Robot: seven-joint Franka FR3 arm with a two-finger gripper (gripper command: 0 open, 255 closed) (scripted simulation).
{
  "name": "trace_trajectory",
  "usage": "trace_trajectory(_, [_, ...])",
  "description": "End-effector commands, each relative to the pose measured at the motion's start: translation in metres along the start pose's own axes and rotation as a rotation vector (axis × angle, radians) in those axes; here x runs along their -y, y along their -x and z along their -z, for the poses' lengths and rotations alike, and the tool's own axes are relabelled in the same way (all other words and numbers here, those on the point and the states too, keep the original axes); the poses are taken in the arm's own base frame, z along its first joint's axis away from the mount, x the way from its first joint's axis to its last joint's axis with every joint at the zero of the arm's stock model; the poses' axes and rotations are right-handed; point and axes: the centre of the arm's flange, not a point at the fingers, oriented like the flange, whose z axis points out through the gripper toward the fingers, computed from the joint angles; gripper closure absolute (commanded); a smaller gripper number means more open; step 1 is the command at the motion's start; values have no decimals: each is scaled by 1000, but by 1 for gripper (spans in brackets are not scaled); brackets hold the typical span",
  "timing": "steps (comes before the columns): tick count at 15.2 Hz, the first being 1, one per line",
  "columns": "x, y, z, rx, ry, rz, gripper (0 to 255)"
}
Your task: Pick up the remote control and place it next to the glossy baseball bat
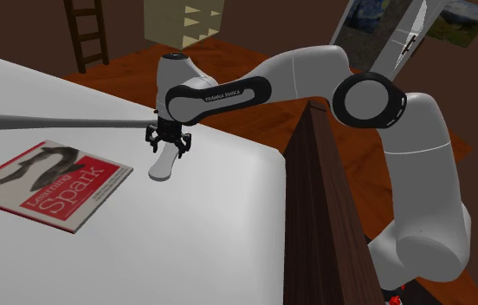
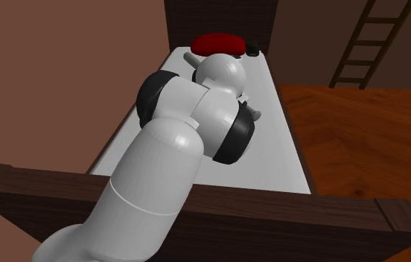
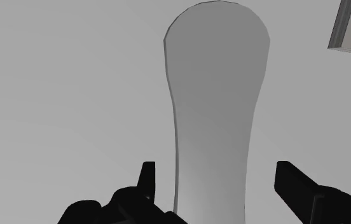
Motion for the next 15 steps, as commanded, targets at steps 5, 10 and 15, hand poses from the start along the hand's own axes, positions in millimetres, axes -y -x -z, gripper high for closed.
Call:
trace_trajectory(5, [0, 0, 13, 0, 0, 0, 0])
trace_trajectory(10, [0, 0, 50, 0, 0, 0, 0])
trace_trajectory(15, [0, 0, 50, 0, 0, 0, 0])
